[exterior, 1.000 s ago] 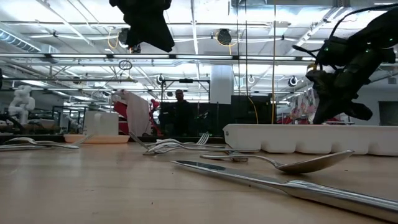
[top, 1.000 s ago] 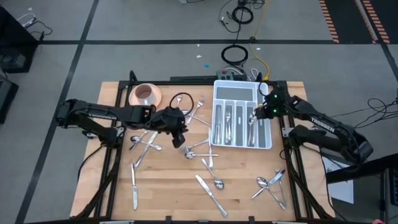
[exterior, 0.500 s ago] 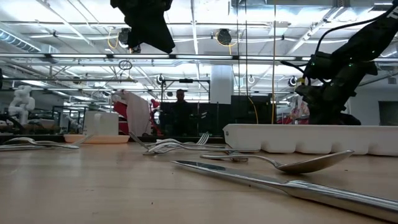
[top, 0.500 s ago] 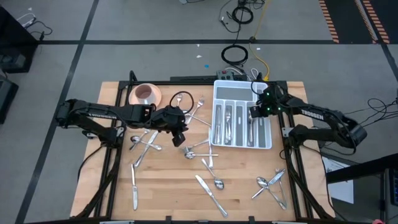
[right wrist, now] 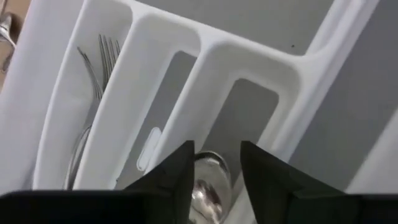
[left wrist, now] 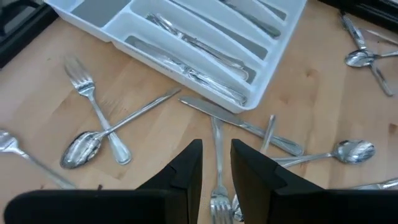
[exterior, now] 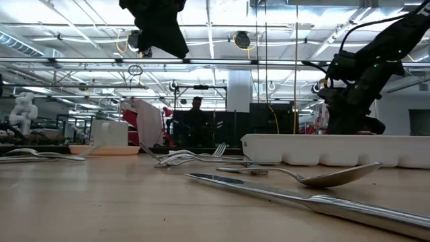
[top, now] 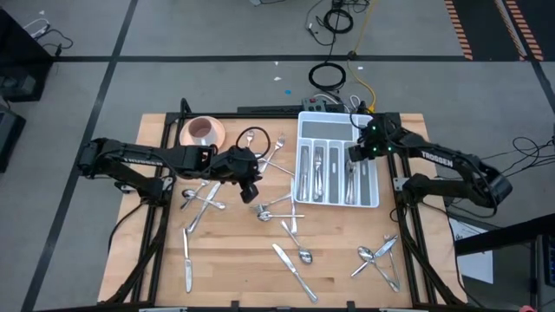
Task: Sort silverware
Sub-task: Put the silver spoon into the white silverware tray
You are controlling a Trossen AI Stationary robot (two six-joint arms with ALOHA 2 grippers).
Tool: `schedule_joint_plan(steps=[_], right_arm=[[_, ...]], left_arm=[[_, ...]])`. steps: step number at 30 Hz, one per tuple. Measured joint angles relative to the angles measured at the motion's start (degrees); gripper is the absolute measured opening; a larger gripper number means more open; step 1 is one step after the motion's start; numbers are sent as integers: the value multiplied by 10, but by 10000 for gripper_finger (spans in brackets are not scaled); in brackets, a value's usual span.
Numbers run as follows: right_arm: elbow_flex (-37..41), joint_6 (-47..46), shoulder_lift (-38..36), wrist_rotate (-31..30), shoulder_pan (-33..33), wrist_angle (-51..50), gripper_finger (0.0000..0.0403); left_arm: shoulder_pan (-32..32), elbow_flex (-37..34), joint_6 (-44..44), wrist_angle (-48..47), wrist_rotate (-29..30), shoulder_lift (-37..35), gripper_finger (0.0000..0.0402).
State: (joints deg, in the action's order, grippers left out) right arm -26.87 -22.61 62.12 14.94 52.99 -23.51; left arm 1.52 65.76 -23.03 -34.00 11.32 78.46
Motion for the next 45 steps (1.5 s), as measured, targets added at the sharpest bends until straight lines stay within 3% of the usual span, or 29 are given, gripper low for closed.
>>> schedule_joint_plan(steps=[6,10,15,20,25,30,33,38,45], right_arm=[[-97,45,-26,37,-4,-66,141],[-196,93,-48,53,-59,-188,142],[-271,103,-48,58,-218,-424,142],[-274,-102,-50,34,-434,-539,142],[-274,-365,-56,-6,-640,-515,142],[-274,-637,-32,-147,-844,-441,142],[-274,-755,19,-179,-932,-415,142],[-274,-860,136,-175,-1015,-341,142],[-274,-892,238,-132,-1037,-236,152]], left_arm=[[0,0,-17,-47,26,0,88],[3,0,-4,-68,7,0,88],[5,0,-4,-82,7,0,88],[5,0,-6,-92,7,0,88],[5,0,-6,-91,7,0,88],[5,0,-7,-90,7,0,88],[5,0,-7,-90,7,0,88],[5,0,-7,-90,7,0,88],[5,0,-8,-88,3,0,88]])
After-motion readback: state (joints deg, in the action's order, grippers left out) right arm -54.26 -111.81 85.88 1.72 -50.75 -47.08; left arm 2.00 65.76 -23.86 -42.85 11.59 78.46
